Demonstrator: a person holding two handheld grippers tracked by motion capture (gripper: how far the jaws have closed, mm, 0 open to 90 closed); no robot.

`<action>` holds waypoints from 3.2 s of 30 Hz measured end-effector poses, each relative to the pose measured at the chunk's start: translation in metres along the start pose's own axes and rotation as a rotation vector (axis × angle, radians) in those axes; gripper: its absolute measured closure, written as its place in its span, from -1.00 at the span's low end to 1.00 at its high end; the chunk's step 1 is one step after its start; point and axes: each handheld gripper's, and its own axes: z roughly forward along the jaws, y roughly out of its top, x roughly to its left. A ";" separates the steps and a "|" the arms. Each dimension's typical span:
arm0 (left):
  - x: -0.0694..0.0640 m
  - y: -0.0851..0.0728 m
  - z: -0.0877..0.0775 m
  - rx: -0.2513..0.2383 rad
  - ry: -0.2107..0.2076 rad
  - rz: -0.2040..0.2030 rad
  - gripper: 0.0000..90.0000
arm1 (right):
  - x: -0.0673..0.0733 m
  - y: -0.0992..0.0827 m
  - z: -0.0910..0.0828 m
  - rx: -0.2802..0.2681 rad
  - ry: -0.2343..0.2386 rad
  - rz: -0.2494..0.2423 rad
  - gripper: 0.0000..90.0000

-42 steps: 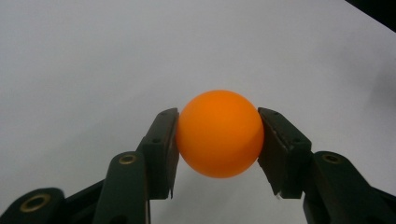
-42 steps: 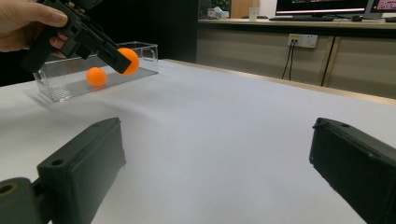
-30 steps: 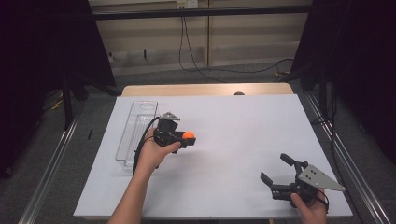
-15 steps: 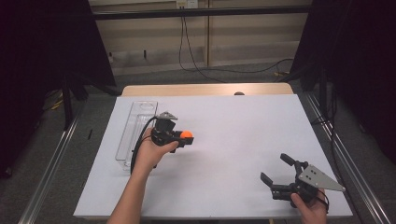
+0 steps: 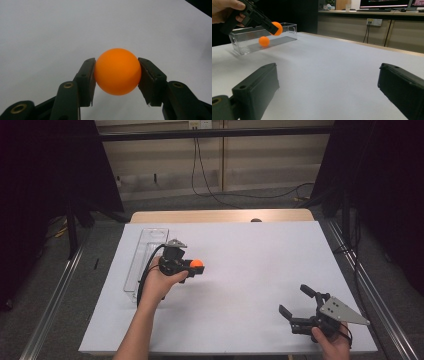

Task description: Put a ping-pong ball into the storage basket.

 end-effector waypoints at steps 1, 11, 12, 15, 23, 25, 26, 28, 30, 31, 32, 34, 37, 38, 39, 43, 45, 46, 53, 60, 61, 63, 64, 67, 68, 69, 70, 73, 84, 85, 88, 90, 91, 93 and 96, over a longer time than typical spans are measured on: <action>0.001 0.000 -0.001 0.002 0.001 0.000 0.13 | 0.000 0.000 0.000 0.000 0.000 0.000 -0.94; 0.013 -0.002 -0.016 -0.023 0.040 -0.025 0.13 | 0.000 0.000 0.000 0.000 0.001 -0.004 -0.94; 0.014 -0.002 -0.017 -0.025 0.040 -0.026 0.13 | 0.000 0.000 0.000 0.000 0.001 -0.003 -0.94; 0.017 -0.003 -0.020 -0.032 0.051 -0.030 0.13 | 0.000 0.000 0.000 0.002 0.001 -0.004 -0.94; 0.024 -0.005 -0.029 -0.044 0.089 -0.041 0.13 | 0.000 0.000 0.001 0.001 0.002 -0.005 -0.94; 0.026 -0.006 -0.031 -0.050 0.094 -0.050 0.13 | 0.000 0.000 0.001 0.002 0.002 -0.004 -0.94; 0.027 -0.006 -0.032 -0.047 0.098 -0.045 0.13 | 0.000 0.000 0.001 0.002 0.002 -0.005 -0.94; 0.029 -0.007 -0.034 -0.052 0.112 -0.046 0.13 | 0.000 0.000 0.001 0.002 0.003 -0.006 -0.94; 0.030 -0.007 -0.036 -0.053 0.115 -0.047 0.13 | 0.000 0.000 0.001 0.002 0.003 -0.006 -0.94; 0.031 -0.007 -0.037 -0.056 0.117 -0.053 0.13 | 0.000 0.000 0.001 0.002 0.003 -0.006 -0.94; 0.031 -0.008 -0.038 -0.054 0.122 -0.051 0.13 | 0.000 0.000 0.001 0.002 0.004 -0.006 -0.94; 0.033 -0.008 -0.039 -0.056 0.127 -0.053 0.13 | 0.000 0.000 0.001 0.002 0.004 -0.005 -0.94; 0.034 -0.009 -0.041 -0.064 0.142 -0.055 0.13 | 0.000 0.000 0.002 0.003 0.005 -0.005 -0.94; 0.035 -0.009 -0.043 -0.064 0.140 -0.058 0.13 | 0.000 0.000 0.002 0.002 0.006 -0.003 -0.94; 0.036 -0.009 -0.044 -0.064 0.137 -0.059 0.13 | 0.001 0.000 0.002 0.003 0.006 -0.004 -0.94; 0.040 -0.011 -0.049 -0.078 0.153 -0.069 0.13 | 0.001 0.000 0.002 0.002 0.008 -0.003 -0.94; 0.042 -0.012 -0.052 -0.082 0.165 -0.071 0.13 | 0.001 0.000 0.003 0.002 0.008 -0.004 -0.94; 0.043 -0.012 -0.054 -0.078 0.169 -0.067 0.13 | 0.001 0.000 0.003 0.002 0.008 -0.004 -0.94; 0.048 -0.015 -0.061 -0.094 0.215 -0.083 0.13 | 0.001 0.000 0.003 0.002 0.008 -0.002 -0.94; 0.053 -0.017 -0.065 -0.096 0.239 -0.085 0.13 | 0.001 0.000 0.003 0.003 0.008 -0.002 -0.94; 0.054 -0.017 -0.065 -0.091 0.245 -0.081 0.13 | 0.000 0.000 0.002 0.001 0.008 -0.003 -0.94; 0.056 -0.019 -0.067 -0.097 0.250 -0.091 0.13 | 0.001 0.000 0.003 0.000 0.007 -0.002 -0.94; 0.057 -0.020 -0.067 -0.101 0.255 -0.097 0.13 | 0.001 0.000 0.003 0.000 0.007 -0.003 -0.94; 0.060 -0.023 -0.070 -0.103 0.269 -0.107 0.13 | 0.002 0.001 0.005 0.003 0.012 -0.009 -0.94; 0.061 -0.023 -0.071 -0.105 0.276 -0.109 0.13 | 0.002 0.001 0.005 0.004 0.014 -0.008 -0.94; 0.062 -0.024 -0.072 -0.106 0.286 -0.111 0.13 | 0.003 0.001 0.005 0.005 0.016 -0.007 -0.94; 0.064 -0.024 -0.073 -0.109 0.291 -0.112 0.13 | 0.003 0.001 0.005 0.004 0.016 -0.007 -0.94; 0.066 -0.026 -0.074 -0.109 0.311 -0.117 0.13 | 0.002 0.001 0.005 0.004 0.013 -0.010 -0.94; 0.075 -0.033 -0.074 -0.113 0.335 -0.142 0.13 | 0.002 0.000 0.005 0.002 0.015 -0.006 -0.94; 0.076 -0.033 -0.074 -0.112 0.334 -0.139 0.12 | 0.002 0.000 0.005 0.002 0.014 -0.006 -0.94; 0.077 -0.034 -0.073 -0.114 0.345 -0.142 0.06 | 0.002 0.000 0.005 0.004 0.014 -0.002 -0.94; 0.077 -0.034 -0.072 -0.132 0.372 -0.147 -0.18 | 0.002 0.001 0.005 0.000 0.013 -0.007 -0.94; 0.076 -0.034 -0.072 -0.130 0.379 -0.142 -0.25 | 0.002 0.001 0.004 0.000 0.012 -0.008 -0.94; 0.075 -0.035 -0.073 -0.138 0.366 -0.141 -0.25 | 0.002 0.001 0.005 0.002 0.011 -0.005 -0.94; 0.073 -0.035 -0.075 -0.153 0.371 -0.141 -0.33 | 0.002 0.000 0.005 0.004 0.012 -0.005 -0.94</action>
